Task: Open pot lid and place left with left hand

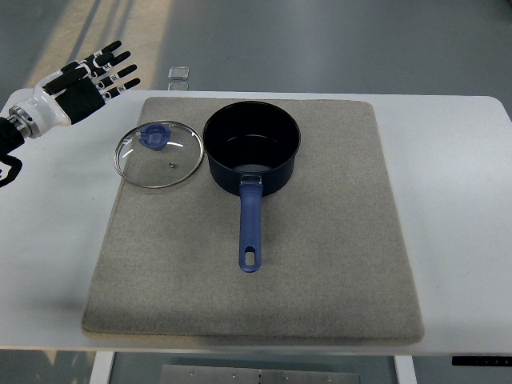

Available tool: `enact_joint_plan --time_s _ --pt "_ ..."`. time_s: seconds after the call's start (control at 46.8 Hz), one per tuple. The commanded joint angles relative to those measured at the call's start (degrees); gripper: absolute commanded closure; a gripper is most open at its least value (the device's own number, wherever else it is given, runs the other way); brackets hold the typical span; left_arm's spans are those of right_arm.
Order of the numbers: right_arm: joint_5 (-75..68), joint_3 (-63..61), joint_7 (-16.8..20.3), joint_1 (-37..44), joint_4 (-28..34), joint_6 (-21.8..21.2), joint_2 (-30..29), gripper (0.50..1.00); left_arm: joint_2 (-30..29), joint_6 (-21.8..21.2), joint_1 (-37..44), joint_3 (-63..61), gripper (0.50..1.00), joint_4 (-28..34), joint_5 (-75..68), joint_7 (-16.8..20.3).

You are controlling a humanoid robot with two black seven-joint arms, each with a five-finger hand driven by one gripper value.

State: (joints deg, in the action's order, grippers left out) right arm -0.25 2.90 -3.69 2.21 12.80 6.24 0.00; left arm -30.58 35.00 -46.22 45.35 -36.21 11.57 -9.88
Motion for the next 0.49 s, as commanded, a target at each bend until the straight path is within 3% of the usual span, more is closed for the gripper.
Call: enact_joint_plan --time_s 0.0,0.47 --pt "-0.1 -0.4 0.0 0.2 -0.1 0.0 0.0 0.585 -0.1 0.0 0.0 0.0 0.508 0.0 -0.1 -0.1" --pt "-0.2 -0.3 0.2 0.1 1.2 0.0 0.0 0.583 -0.3 0.0 0.0 0.1 0.508 0.1 -0.1 -0.1"
